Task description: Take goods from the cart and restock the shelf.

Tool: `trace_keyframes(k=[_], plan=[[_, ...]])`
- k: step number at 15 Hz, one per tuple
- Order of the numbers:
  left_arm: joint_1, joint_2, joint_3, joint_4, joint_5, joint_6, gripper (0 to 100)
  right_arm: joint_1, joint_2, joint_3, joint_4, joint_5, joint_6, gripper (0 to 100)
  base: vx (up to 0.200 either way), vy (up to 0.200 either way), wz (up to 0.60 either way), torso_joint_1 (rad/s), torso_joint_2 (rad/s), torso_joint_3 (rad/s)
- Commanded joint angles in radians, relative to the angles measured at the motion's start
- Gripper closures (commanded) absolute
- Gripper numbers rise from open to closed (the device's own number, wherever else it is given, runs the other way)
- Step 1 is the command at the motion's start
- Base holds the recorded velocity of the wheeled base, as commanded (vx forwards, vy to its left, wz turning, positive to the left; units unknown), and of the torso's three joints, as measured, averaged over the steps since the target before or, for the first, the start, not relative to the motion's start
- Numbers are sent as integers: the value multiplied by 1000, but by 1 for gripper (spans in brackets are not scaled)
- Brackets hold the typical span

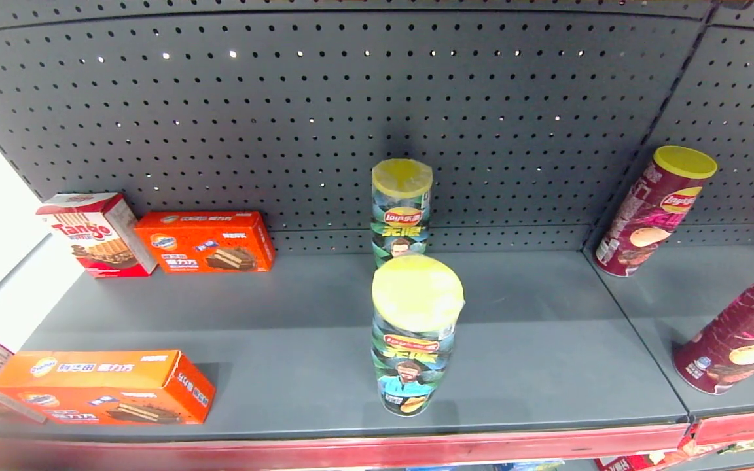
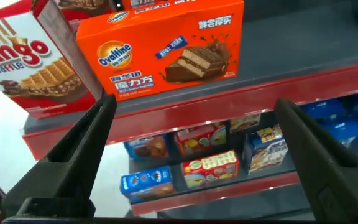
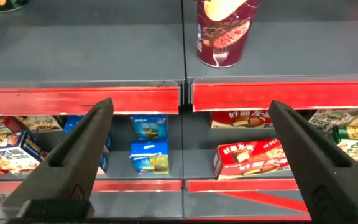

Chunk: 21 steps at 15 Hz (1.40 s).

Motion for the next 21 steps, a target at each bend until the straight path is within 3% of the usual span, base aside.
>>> trace_keyframes(k=[1,3,4,5,6,7,13,14,15,16,17,19,20,21], plan=[[0,-2,0,-2,33,-39,0,0,3,0,0,1,0,0,0,0,0,0,0,0],[0,-2,0,-1,174,-57,0,0,3,-1,0,1,0,0,0,0,0,0,0,0],[0,-2,5,-10,191,-57,0,0,3,0,0,1,0,0,0,0,0,0,0,0],[3,-2,6,-21,161,-66,0,0,3,-1,0,1,0,0,0,0,0,0,0,0],[3,-2,6,-21,107,-112,0,0,3,0,0,1,0,0,0,0,0,0,0,0],[3,-2,5,-15,88,-126,0,0,3,0,0,1,0,0,0,0,0,0,0,0],[0,-2,6,-21,49,-99,0,0,3,0,0,1,0,0,0,0,0,0,0,0],[-2,-2,2,-10,-34,-86,0,0,3,-1,0,1,0,0,0,0,0,0,0,0],[-5,6,0,-8,-203,-88,0,0,3,0,0,1,0,0,0,0,0,0,0,0],[-11,37,0,-8,-258,-88,0,0,3,-1,0,1,0,0,0,0,0,0,0,0],[-11,37,0,-8,-258,-88,0,0,3,-1,0,1,0,0,0,0,0,0,0,0],[17,46,6,-18,-45,-86,0,0,3,0,0,1,0,0,0,0,0,0,0,0],[17,44,6,-19,-1,-88,0,0,3,0,0,1,0,0,0,0,0,0,0,0],[17,37,19,-22,62,-70,0,0,3,-1,0,1,0,0,0,0,0,0,0,0]])
